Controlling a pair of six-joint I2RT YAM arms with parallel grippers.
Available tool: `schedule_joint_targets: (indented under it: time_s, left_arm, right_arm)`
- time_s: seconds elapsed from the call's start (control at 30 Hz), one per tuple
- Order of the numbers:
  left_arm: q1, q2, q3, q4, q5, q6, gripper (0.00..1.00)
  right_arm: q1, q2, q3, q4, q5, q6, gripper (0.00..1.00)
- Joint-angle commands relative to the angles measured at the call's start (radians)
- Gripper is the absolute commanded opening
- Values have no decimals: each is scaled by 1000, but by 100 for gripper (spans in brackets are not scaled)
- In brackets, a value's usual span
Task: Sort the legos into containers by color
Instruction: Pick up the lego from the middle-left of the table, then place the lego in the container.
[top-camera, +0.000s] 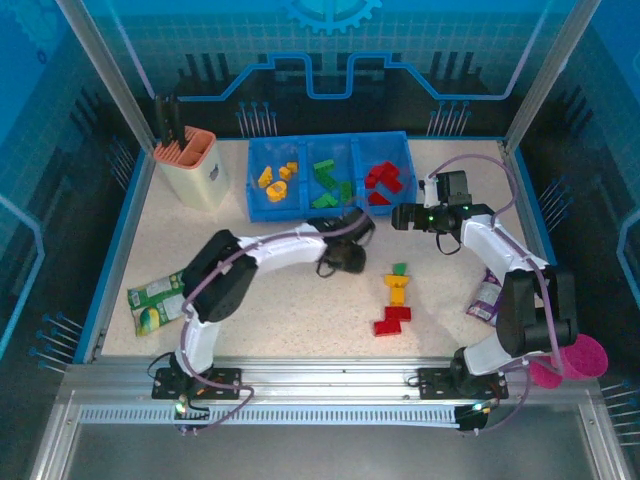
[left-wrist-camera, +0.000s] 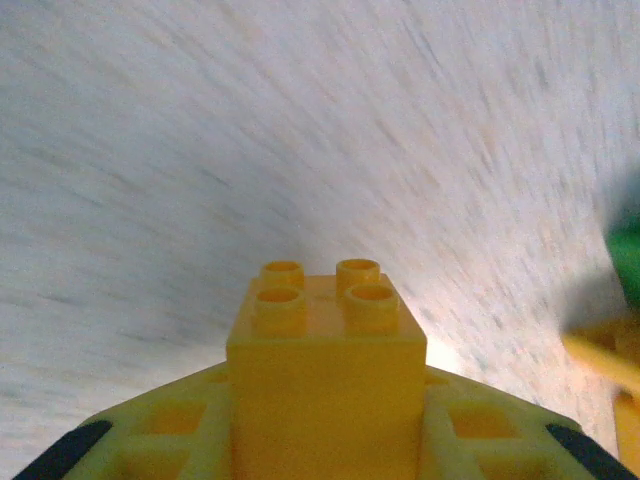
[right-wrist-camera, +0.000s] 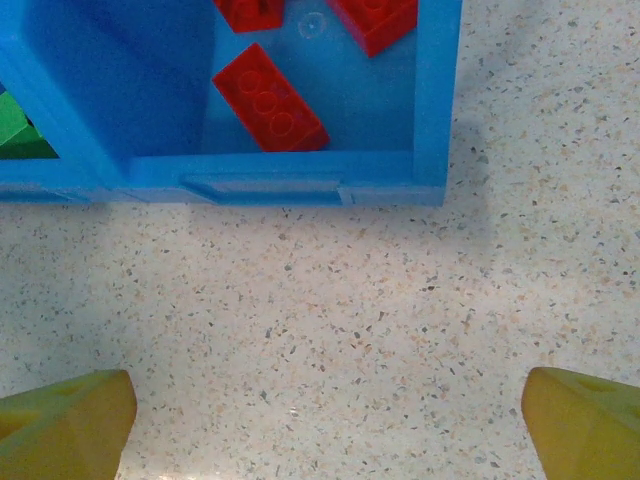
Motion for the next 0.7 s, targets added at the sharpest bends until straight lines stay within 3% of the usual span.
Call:
schedule_joint_targets:
  time_s: [0.0,0.33,0.67]
  left_arm:
    - [74,-110,52,5,-93,98,27]
    - [293,-147,95,87,-303,224,29]
    - [443,-39,164,177,-309,236,30]
  right_arm:
    - [-15,7,26,-23,10,-16,100]
    - [-14,2,31,-37,19,-24,100]
    - [9,-19,6,-69,24,-10,100]
